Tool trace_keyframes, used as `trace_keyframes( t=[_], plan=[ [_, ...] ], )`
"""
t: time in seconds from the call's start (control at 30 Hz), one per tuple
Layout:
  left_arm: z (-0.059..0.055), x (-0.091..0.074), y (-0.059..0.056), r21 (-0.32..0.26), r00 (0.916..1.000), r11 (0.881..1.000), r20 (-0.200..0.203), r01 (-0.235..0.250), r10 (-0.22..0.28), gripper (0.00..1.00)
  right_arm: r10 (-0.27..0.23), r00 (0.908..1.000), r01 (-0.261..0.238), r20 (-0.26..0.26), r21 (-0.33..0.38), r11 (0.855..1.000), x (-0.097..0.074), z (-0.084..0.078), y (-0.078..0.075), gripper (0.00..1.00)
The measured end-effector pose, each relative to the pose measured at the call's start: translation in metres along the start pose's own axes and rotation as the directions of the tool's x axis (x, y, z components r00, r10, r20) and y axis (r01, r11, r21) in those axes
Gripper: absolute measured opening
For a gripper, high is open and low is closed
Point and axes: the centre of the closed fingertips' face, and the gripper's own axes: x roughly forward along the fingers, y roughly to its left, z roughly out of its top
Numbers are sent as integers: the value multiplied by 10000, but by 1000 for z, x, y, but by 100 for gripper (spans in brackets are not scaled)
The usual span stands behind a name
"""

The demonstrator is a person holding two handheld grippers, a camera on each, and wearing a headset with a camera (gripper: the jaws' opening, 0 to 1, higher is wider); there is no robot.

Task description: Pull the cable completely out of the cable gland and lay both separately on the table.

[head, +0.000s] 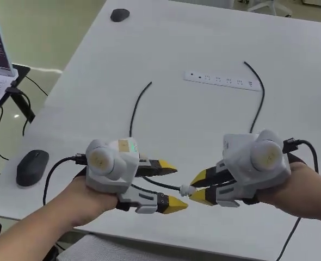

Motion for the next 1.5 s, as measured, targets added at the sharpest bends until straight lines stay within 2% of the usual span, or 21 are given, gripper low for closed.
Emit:
trace_keyframes(
  t=[0.63,1.0,1.13,1.23,1.43,1.5],
  plan=[
    [-2,6,-11,167,9970,9969,-7,769,-769,22,302,9995,-299,30,-641,9975,0,-4,1,6],
    [-1,8,-11,434,9961,9952,52,876,-879,16,398,9992,-394,52,-718,9966,2,-6,0,7],
    [-1,8,-9,515,9973,9960,16,726,-728,16,290,9994,-265,197,-1160,9929,2,-6,-1,7],
    [-1,8,-9,231,9972,9969,-66,750,-749,15,259,9992,-228,296,-1017,9945,2,-5,-1,8],
    [0,9,-10,246,9968,9966,-192,782,-777,15,247,9982,-217,554,-547,9983,1,-6,-2,8],
    [1,9,-8,169,9970,9971,-198,747,-744,15,296,9963,-324,808,335,9989,0,-6,-3,9]
  ],
)
